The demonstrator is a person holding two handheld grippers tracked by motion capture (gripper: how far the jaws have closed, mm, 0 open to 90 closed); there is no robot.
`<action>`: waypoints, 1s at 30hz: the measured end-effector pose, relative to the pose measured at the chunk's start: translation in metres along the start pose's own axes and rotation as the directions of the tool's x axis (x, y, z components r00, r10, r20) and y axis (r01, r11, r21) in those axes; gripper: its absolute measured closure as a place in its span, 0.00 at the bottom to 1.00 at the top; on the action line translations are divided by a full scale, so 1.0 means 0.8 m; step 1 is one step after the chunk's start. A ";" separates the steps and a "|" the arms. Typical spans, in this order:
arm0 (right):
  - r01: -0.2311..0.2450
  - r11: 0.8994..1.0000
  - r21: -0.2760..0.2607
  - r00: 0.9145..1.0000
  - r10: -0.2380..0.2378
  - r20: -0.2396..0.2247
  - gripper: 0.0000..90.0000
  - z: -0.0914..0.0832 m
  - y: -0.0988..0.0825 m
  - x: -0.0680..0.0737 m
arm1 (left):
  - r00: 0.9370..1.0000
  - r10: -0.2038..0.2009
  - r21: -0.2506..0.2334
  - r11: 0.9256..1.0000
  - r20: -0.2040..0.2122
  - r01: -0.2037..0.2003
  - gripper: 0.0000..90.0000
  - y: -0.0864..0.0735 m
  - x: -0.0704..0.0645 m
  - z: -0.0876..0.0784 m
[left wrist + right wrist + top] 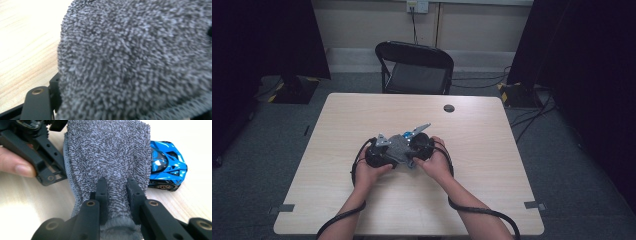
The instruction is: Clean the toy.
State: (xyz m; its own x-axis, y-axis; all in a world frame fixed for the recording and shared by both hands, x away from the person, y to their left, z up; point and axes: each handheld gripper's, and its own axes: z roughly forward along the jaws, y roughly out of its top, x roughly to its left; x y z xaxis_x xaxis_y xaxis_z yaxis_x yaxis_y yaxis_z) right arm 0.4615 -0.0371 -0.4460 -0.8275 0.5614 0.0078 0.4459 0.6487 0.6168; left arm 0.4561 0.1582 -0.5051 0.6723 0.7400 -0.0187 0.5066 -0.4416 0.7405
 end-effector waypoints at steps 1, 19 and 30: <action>0.000 1.000 -0.001 1.000 0.000 0.003 0.83 0.001 0.001 -0.001 | 1.000 0.000 0.000 1.000 0.000 0.000 0.27 0.000 0.000 0.000; -0.038 0.999 -0.004 0.999 0.038 0.021 0.83 0.006 -0.002 -0.022 | 1.000 -0.001 0.000 1.000 0.000 0.001 0.27 0.000 0.000 0.000; -0.037 0.999 0.001 0.999 0.037 0.016 0.83 0.008 -0.002 -0.029 | 1.000 -0.002 0.000 1.000 0.001 0.002 0.27 0.000 0.000 0.000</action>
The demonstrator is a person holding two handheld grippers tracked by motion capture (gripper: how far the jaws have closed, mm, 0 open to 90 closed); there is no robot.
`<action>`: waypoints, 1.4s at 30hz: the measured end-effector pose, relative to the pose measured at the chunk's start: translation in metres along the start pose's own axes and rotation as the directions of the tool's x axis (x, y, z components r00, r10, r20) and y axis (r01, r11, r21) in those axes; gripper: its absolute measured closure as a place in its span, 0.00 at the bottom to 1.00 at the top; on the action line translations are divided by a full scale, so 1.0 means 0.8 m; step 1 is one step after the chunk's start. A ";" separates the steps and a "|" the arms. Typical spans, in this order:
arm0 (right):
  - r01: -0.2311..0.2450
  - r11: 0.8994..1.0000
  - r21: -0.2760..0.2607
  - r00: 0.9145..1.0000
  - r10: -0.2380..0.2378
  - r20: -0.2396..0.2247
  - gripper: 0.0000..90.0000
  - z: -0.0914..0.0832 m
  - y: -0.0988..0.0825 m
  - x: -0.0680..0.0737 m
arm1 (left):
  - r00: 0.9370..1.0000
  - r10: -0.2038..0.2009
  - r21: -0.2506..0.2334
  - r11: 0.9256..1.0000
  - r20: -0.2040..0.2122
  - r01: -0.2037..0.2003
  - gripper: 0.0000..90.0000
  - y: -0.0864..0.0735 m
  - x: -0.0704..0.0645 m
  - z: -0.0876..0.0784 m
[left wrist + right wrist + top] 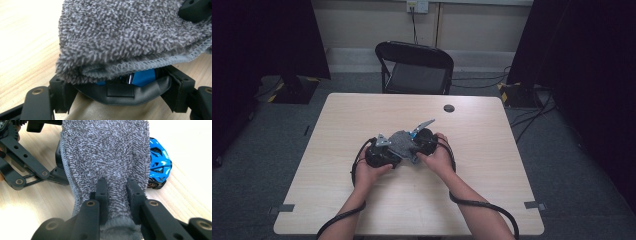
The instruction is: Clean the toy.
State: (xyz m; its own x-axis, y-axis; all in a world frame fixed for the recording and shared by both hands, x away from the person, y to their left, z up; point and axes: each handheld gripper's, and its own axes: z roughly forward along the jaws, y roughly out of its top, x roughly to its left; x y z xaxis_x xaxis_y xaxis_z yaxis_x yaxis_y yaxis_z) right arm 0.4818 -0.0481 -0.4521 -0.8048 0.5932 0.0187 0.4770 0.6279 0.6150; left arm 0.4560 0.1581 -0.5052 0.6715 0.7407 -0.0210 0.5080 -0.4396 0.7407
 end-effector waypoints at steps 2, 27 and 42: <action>-0.005 1.000 0.001 1.000 0.005 0.002 0.83 0.000 0.000 -0.001 | 1.000 0.000 0.000 1.000 0.000 0.000 0.27 0.000 0.000 0.000; -0.077 0.997 -0.011 0.997 0.077 0.021 0.83 0.003 -0.004 -0.033 | 1.000 -0.001 0.000 1.000 0.000 0.001 0.27 0.000 0.000 0.000; -0.125 0.992 -0.015 0.991 0.126 0.054 0.83 0.005 -0.004 -0.053 | 1.000 -0.001 0.000 1.000 0.000 0.001 0.27 0.000 0.000 0.000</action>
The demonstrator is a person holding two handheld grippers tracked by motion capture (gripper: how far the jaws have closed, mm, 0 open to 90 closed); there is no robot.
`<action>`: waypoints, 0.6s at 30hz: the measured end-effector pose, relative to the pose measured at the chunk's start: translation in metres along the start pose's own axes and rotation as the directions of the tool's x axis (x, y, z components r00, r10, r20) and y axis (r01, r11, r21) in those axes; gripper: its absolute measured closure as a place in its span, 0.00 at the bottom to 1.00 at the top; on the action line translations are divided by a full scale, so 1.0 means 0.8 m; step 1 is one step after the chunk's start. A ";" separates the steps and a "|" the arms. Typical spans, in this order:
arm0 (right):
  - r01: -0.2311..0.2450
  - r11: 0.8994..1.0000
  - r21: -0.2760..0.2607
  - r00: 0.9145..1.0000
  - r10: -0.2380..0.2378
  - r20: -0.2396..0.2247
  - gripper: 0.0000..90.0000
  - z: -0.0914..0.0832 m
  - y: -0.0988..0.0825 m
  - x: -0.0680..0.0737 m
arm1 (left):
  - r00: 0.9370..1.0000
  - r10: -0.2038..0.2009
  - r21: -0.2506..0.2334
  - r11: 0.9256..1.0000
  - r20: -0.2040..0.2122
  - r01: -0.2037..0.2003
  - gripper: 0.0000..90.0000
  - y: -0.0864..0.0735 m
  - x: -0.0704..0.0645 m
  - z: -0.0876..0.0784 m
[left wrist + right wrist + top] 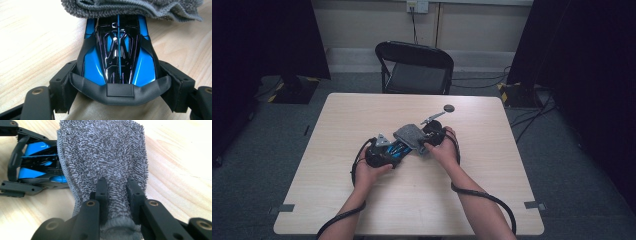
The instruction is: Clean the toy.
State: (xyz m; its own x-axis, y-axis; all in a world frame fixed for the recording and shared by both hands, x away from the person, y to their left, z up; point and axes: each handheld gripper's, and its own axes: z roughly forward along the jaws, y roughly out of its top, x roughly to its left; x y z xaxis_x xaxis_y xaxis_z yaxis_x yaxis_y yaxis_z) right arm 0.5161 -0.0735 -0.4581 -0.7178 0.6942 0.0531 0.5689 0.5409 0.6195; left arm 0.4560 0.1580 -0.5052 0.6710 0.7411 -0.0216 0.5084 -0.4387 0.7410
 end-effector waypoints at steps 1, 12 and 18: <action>-0.003 1.000 0.002 1.000 0.003 0.005 0.83 0.000 0.000 -0.001 | 1.000 0.002 0.000 1.000 0.000 -0.002 0.27 0.000 0.000 0.000; -0.033 0.999 0.011 0.999 0.033 0.024 0.83 0.003 -0.005 -0.015 | 1.000 0.000 0.000 1.000 0.000 0.000 0.27 0.000 0.000 0.000; -0.045 0.999 0.017 0.998 0.044 0.040 0.83 0.000 -0.008 -0.022 | 1.000 0.000 0.000 1.000 0.000 0.000 0.27 0.000 0.000 0.000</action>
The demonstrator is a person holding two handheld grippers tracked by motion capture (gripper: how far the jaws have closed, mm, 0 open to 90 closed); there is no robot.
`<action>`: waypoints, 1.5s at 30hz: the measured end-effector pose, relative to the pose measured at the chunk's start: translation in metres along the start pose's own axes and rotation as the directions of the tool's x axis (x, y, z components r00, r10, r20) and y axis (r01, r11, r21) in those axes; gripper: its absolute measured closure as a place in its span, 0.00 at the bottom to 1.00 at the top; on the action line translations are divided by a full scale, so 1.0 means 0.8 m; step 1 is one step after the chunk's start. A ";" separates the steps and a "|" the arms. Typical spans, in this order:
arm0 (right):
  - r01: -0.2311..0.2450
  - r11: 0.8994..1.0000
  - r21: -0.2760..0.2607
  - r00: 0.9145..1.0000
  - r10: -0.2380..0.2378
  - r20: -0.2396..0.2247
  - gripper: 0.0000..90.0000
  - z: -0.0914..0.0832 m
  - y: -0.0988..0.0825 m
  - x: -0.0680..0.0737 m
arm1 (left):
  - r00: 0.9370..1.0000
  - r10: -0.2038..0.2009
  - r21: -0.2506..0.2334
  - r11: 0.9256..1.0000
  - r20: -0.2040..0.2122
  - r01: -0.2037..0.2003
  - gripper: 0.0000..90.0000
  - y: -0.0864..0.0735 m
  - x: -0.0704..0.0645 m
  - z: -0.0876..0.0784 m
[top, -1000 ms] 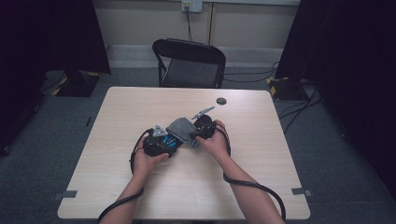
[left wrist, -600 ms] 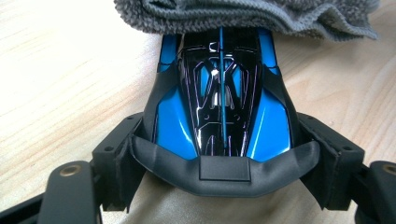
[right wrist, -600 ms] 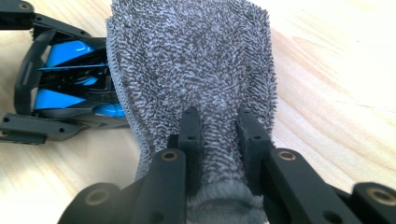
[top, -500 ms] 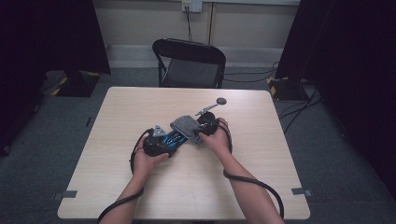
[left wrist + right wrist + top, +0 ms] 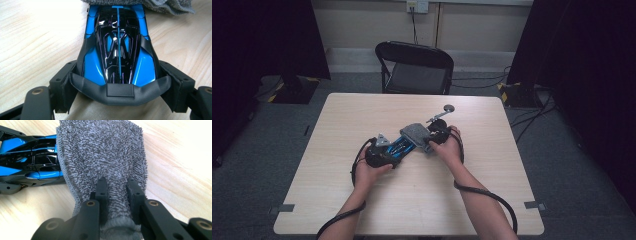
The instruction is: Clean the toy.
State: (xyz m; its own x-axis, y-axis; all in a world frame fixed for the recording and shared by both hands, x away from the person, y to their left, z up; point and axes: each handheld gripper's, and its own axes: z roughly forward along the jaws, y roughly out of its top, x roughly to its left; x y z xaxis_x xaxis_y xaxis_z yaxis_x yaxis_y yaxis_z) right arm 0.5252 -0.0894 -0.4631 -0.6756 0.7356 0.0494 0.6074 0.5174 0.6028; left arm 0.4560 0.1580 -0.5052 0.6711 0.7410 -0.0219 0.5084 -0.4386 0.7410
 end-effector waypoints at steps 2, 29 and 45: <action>-0.005 1.000 -0.001 1.000 0.005 0.005 0.83 -0.002 -0.002 -0.002 | 1.000 0.000 0.000 1.000 0.000 0.000 0.27 0.000 0.000 0.000; -0.014 0.999 -0.052 0.998 0.017 0.058 0.83 -0.050 -0.017 -0.029 | 1.000 -0.001 0.000 1.000 0.000 0.001 0.27 0.000 0.000 0.000; 0.098 0.989 -0.108 0.994 -0.102 -0.034 0.83 -0.064 -0.008 0.030 | 1.000 0.000 0.000 1.000 0.000 0.000 0.27 0.000 0.000 0.000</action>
State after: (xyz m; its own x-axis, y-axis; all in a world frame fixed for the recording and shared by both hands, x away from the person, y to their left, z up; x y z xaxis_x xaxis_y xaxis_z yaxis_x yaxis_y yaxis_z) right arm 0.4840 -0.0976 -0.4248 -0.7479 0.6636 0.0143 0.4896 0.5370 0.6870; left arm 0.4560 0.1580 -0.5052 0.6711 0.7411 -0.0221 0.5087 -0.4386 0.7408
